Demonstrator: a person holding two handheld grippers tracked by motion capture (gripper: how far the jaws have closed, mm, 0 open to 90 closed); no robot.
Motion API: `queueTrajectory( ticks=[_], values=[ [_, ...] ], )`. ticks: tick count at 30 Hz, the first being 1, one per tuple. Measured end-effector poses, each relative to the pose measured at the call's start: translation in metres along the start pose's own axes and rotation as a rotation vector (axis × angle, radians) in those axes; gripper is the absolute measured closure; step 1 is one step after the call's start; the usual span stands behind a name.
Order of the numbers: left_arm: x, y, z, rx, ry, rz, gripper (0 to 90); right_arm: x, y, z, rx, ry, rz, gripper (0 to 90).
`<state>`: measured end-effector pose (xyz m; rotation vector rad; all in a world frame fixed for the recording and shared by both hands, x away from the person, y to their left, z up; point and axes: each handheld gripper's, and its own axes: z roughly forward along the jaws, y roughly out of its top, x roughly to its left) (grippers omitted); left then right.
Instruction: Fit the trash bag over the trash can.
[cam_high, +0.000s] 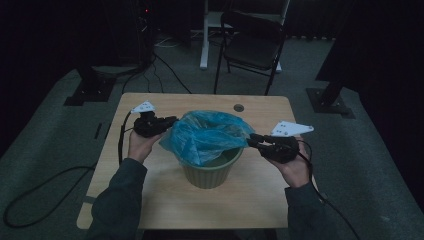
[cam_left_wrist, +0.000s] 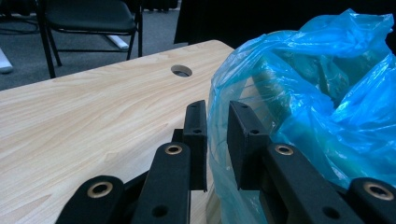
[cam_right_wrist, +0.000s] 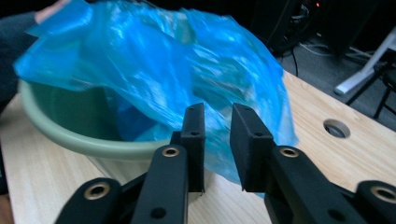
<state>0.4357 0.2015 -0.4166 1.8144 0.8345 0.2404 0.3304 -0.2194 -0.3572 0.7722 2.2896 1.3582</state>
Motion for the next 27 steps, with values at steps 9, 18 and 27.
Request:
queueTrajectory(
  ticks=[9, 18, 27],
  values=[
    [0.0, -0.002, -0.001, 0.001, 0.0, 0.002, 78.0, 0.012, 0.003, 0.004, -0.008, 0.081, -0.022, 61.0],
    [-0.002, -0.003, -0.001, 0.002, -0.005, 0.004, 78.0, 0.021, 0.005, 0.02, 0.049, 0.045, -0.081, 61.0],
    [-0.004, -0.007, -0.002, 0.004, -0.014, 0.004, 77.8, 0.023, 0.002, 0.018, 0.068, 0.062, -0.072, 87.2]
  ],
)
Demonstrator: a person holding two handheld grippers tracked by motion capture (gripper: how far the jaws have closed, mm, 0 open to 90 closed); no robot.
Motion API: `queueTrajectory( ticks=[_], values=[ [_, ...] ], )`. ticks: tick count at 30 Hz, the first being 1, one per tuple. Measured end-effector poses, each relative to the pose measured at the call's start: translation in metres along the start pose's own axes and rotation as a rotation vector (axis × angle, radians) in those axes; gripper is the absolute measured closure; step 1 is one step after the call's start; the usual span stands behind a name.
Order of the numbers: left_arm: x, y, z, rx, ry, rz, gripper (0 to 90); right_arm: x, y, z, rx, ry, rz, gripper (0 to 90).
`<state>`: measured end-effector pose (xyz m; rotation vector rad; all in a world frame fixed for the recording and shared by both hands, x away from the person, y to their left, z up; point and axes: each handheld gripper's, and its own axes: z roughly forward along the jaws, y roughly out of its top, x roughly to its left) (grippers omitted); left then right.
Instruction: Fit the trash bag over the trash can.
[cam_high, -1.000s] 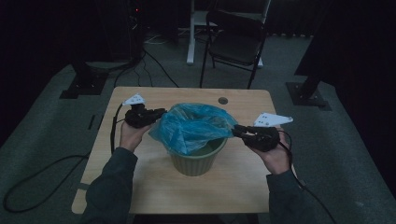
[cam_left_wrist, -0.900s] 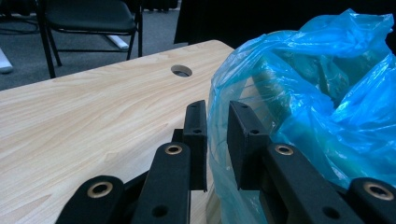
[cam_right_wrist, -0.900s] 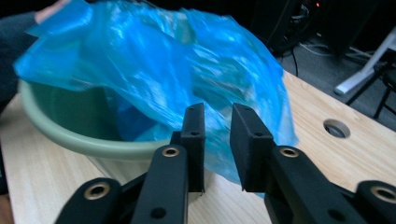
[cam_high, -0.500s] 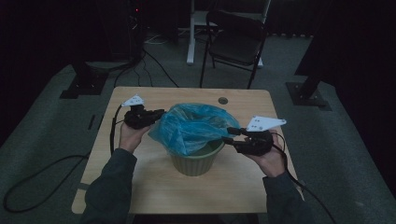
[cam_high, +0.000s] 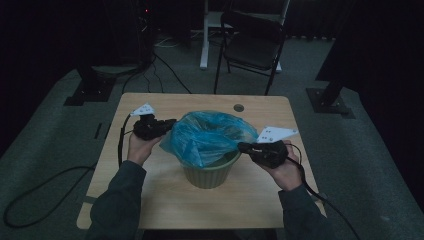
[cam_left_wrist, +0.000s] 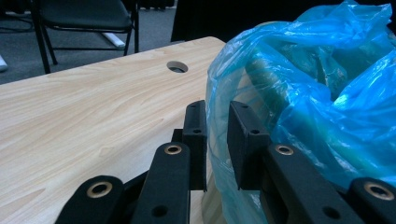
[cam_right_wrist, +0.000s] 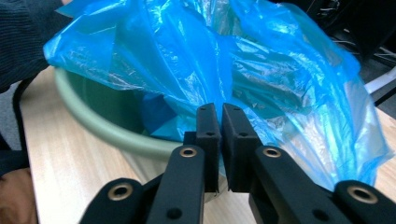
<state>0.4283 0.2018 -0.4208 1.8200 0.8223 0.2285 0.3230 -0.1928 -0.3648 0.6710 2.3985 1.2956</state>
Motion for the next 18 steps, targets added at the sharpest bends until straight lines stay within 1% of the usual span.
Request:
queueTrajectory(
  ticks=[1, 2, 4, 5, 7, 9, 14, 16, 18],
  values=[
    [-0.001, -0.002, -0.001, 0.004, -0.003, 0.003, 77.8, 0.002, -0.003, -0.004, -0.01, 0.018, 0.012, 88.2],
    [-0.001, -0.002, -0.001, 0.004, -0.003, 0.003, 77.8, 0.002, -0.003, -0.004, -0.01, 0.018, 0.012, 88.2],
    [-0.002, -0.004, -0.001, 0.003, -0.004, 0.002, 77.6, 0.004, -0.007, -0.006, -0.013, 0.035, 0.021, 88.7],
    [-0.003, -0.006, -0.002, 0.002, -0.007, 0.001, 77.5, 0.005, -0.01, -0.007, -0.009, 0.047, 0.024, 88.9],
    [-0.004, -0.007, -0.003, 0.002, -0.009, 0.001, 77.5, 0.006, -0.011, -0.007, -0.005, 0.051, 0.024, 89.1],
    [-0.006, -0.009, -0.005, 0.001, -0.012, 0.003, 77.4, 0.009, -0.018, -0.007, -0.001, 0.074, 0.032, 89.2],
    [-0.009, -0.011, -0.007, 0.0, -0.016, 0.009, 77.3, 0.011, -0.029, -0.004, 0.008, 0.115, 0.059, 89.3],
    [-0.01, -0.012, -0.008, 0.0, -0.018, 0.011, 77.3, 0.01, -0.033, -0.002, 0.007, 0.142, 0.079, 89.4],
    [-0.011, -0.012, -0.008, 0.0, -0.019, 0.01, 77.2, 0.01, -0.034, 0.0, 0.008, 0.152, 0.084, 89.4]
  ],
)
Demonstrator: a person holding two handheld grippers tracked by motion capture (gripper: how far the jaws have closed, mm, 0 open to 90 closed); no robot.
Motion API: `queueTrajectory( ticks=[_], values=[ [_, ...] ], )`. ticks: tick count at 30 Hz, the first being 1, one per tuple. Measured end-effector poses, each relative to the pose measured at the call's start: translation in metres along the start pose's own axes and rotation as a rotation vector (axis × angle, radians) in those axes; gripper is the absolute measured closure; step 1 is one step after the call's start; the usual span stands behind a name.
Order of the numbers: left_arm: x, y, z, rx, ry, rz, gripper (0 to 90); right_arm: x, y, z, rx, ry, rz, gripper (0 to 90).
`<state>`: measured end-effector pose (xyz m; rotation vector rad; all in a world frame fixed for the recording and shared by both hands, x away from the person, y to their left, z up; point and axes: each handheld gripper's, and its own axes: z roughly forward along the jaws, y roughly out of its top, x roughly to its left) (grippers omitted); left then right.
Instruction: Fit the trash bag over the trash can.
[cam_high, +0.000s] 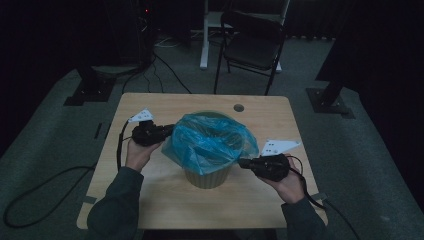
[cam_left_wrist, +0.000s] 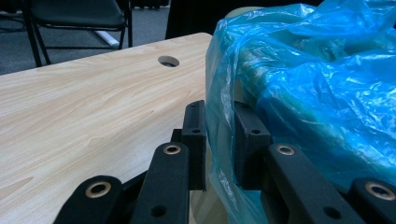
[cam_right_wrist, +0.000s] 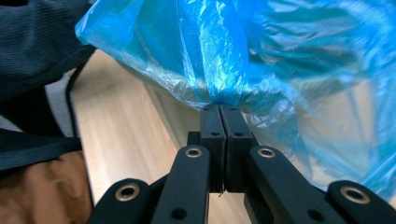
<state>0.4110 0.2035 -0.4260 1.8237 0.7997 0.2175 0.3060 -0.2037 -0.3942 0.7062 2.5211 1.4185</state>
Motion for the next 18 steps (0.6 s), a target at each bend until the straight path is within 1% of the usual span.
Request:
queueTrajectory(
  ticks=[1, 5, 6, 7, 8, 9, 10, 11, 12, 14, 15, 16, 17, 18],
  values=[
    [0.0, 0.0, 0.0, 0.001, -0.001, 0.002, 77.2, 0.0, -0.002, 0.003, 0.008, 0.015, 0.007, 89.4],
    [-0.001, -0.001, 0.0, 0.0, -0.002, 0.003, 77.2, 0.002, -0.006, 0.01, 0.04, 0.038, 0.004, 89.4],
    [-0.001, -0.001, 0.0, 0.0, -0.002, 0.003, 77.2, 0.002, -0.006, 0.01, 0.04, 0.038, 0.004, 89.4],
    [-0.002, -0.001, 0.0, -0.001, -0.005, 0.005, 77.1, 0.002, -0.008, 0.015, 0.061, 0.049, 0.006, 89.4],
    [-0.002, -0.001, 0.0, -0.001, -0.007, 0.004, 77.1, 0.001, -0.008, 0.016, 0.07, 0.053, 0.008, 89.4],
    [-0.002, -0.001, 0.0, -0.001, -0.007, 0.004, 77.0, 0.001, -0.008, 0.016, 0.07, 0.053, 0.008, 89.4],
    [-0.003, -0.002, 0.0, -0.001, -0.007, 0.005, 76.9, 0.0, -0.01, 0.019, 0.087, 0.053, 0.006, 89.4],
    [-0.003, -0.002, 0.0, -0.001, -0.007, 0.005, 76.9, 0.0, -0.01, 0.019, 0.087, 0.053, 0.006, 89.4],
    [-0.003, -0.002, 0.0, 0.002, -0.004, 0.008, 76.9, -0.001, -0.011, 0.021, 0.108, 0.042, 0.007, 89.5],
    [-0.002, -0.002, -0.001, -0.001, -0.005, 0.005, 76.6, -0.003, -0.013, 0.022, 0.118, 0.032, 0.014, 89.4],
    [-0.002, -0.002, -0.002, -0.004, -0.004, 0.004, 76.5, -0.004, -0.014, 0.022, 0.116, 0.032, 0.019, 89.1],
    [-0.002, -0.002, -0.002, -0.005, -0.001, 0.004, 76.2, -0.004, -0.014, 0.021, 0.112, 0.029, 0.021, 86.4],
    [-0.002, -0.002, -0.002, -0.005, -0.001, 0.004, 75.8, -0.004, -0.014, 0.021, 0.112, 0.029, 0.021, 86.4],
    [-0.002, -0.002, -0.003, -0.006, 0.001, 0.004, 75.8, -0.005, -0.014, 0.019, 0.108, 0.02, 0.016, 83.0]
  ],
)
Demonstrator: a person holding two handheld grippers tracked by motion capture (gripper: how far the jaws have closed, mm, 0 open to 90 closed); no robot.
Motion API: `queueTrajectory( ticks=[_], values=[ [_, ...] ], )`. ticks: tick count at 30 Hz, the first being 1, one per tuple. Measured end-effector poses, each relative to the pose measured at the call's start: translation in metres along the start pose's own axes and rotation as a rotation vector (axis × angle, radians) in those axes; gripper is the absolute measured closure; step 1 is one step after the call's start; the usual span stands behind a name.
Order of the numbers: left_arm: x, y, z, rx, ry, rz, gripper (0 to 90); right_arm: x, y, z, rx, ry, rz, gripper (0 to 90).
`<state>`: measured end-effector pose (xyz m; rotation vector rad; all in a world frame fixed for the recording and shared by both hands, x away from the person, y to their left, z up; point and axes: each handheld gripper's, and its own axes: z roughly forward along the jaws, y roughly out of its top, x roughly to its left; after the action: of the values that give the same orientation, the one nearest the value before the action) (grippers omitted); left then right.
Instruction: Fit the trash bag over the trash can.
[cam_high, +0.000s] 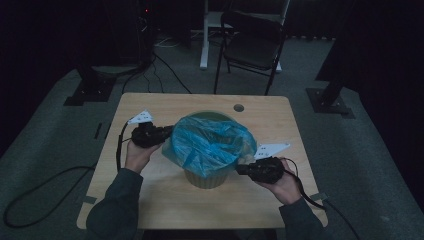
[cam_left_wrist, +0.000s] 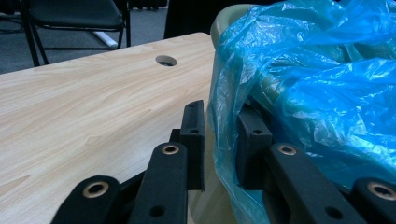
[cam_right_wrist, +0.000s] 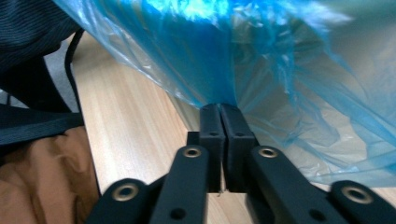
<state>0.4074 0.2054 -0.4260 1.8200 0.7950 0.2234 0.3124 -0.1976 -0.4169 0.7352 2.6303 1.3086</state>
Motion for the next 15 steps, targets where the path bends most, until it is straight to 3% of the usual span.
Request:
queueTrajectory(
  ticks=[4, 7, 8, 14, 15],
  values=[
    [0.002, 0.001, -0.006, -0.021, 0.01, -0.009, 74.1, -0.001, 0.0, -0.011, -0.037, -0.01, -0.002, 70.5],
    [0.003, 0.002, -0.01, -0.034, 0.018, -0.018, 72.5, -0.002, 0.0, -0.017, -0.057, -0.007, -0.004, 68.2],
    [0.004, 0.003, -0.013, -0.04, 0.019, -0.017, 72.2, -0.003, 0.001, -0.029, -0.09, -0.018, -0.011, 64.5],
    [0.004, 0.006, -0.015, -0.049, 0.022, -0.011, 71.9, -0.005, 0.004, -0.043, -0.138, -0.037, -0.012, 62.6],
    [0.004, 0.007, -0.015, -0.048, 0.022, -0.01, 71.9, -0.007, 0.007, -0.051, -0.169, -0.057, -0.012, 61.9]
  ],
)
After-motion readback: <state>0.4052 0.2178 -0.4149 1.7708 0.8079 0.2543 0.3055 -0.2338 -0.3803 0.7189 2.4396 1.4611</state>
